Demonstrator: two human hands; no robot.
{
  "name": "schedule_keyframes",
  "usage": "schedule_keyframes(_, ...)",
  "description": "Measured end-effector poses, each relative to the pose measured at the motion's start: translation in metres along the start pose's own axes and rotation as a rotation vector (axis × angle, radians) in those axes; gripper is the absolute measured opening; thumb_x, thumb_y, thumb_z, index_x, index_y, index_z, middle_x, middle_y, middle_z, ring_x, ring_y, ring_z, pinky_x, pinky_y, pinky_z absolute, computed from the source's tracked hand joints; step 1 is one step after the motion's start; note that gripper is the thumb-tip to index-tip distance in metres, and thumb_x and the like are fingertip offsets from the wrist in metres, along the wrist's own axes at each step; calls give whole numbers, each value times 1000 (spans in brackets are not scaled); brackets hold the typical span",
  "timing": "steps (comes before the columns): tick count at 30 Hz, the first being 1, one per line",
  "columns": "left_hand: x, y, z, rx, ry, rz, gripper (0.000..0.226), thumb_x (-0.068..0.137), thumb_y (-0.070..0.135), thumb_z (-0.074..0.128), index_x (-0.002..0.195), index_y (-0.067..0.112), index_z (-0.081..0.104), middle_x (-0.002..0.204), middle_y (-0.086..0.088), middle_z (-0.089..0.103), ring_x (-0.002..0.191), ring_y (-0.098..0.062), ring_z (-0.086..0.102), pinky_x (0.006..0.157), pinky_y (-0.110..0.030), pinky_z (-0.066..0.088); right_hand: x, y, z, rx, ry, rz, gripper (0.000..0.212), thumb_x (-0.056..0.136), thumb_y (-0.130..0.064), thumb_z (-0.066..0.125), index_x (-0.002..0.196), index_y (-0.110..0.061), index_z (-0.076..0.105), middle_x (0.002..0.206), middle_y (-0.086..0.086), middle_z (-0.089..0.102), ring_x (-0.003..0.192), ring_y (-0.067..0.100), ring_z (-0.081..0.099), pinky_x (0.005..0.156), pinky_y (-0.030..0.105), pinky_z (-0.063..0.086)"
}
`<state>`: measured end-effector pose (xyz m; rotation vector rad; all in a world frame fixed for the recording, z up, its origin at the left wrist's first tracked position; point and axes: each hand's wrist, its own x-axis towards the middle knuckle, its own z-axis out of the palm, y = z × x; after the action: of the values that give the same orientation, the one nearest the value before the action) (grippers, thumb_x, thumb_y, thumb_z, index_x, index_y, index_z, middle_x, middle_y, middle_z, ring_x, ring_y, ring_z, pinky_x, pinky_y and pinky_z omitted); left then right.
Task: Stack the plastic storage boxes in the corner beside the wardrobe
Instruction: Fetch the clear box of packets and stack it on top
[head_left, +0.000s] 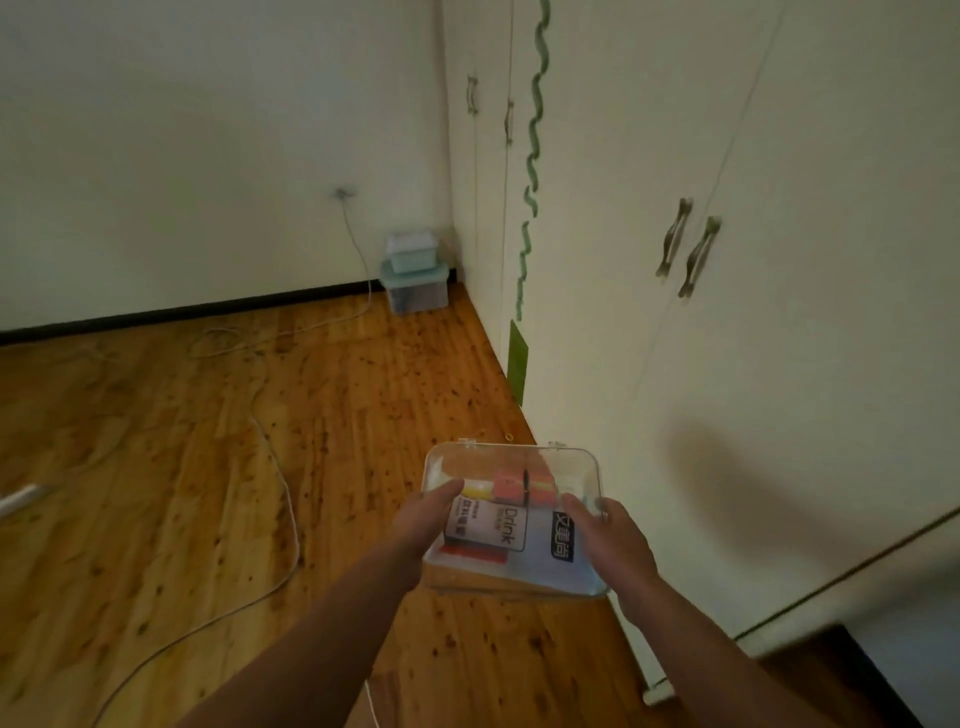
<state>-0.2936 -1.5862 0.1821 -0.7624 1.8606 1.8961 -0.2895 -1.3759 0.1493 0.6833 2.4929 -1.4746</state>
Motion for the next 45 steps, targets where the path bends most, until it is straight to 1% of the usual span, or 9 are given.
schedule_keyframes(4,23,11,-13,-32,52,-10,37,93,37,59,113,7,66,104,-17,72,99,-34,68,94,-53,51,27,-22,16,-30,-70,-12,65,84,-63,52,131,-19,46,114,4,58,90,17,50,74,32,42)
schedule_keyframes(8,53,27,-26,-64,84,-28,38,92,40,60,109,8,67,104,-15,72,99,-32,67,95,-51,50,54,-51,30,-58,-111,-45,64,85,-62,52,132,-18,46,114,4,58,96,21,54,76,32,43)
schedule_keyframes(13,100,63,-48,-79,60,-2,38,93,42,57,110,10,68,99,-11,74,92,-25,69,73,-36,53,99,-97,57,-91,-113,-79,65,86,-61,51,134,-17,45,126,7,58,110,25,56,79,32,43)
schedule_keyframes(24,192,154,-119,-114,96,24,36,92,38,60,111,8,66,99,-13,74,95,-30,70,91,-48,53,178,-200,136,-79,-160,-109,40,85,-62,51,107,-28,44,95,-4,55,87,16,54,70,30,44)
schedule_keyframes(28,222,174,-140,-150,106,19,32,93,32,60,109,5,67,97,-14,74,93,-30,71,86,-45,55,205,-231,163,-100,-173,-144,36,86,-62,51,104,-31,46,83,-13,54,74,6,53,59,24,40)
schedule_keyframes(32,249,193,-150,-187,132,17,39,92,34,61,119,5,59,103,-16,72,94,-31,70,80,-44,57,229,-253,178,-87,-190,-171,29,84,-63,51,86,-35,49,78,-18,55,70,-1,52,52,20,37)
schedule_keyframes(37,290,225,-152,-196,155,36,36,92,33,62,116,7,63,97,-13,74,89,-28,71,72,-38,57,277,-279,191,-68,-228,-173,37,83,-65,52,100,-32,52,85,-14,60,76,3,56,55,23,40)
schedule_keyframes(42,343,265,-144,-198,157,53,31,93,33,59,109,7,67,93,-14,75,90,-30,72,87,-48,55,343,-315,199,-47,-241,-200,33,83,-64,52,96,-34,50,83,-14,60,73,1,56,51,20,38)
schedule_keyframes(45,378,289,-134,-197,176,52,29,94,32,57,107,8,67,93,-13,75,90,-30,72,87,-47,55,387,-334,203,-40,-255,-205,30,84,-62,53,94,-34,49,83,-12,61,74,2,57,51,20,40)
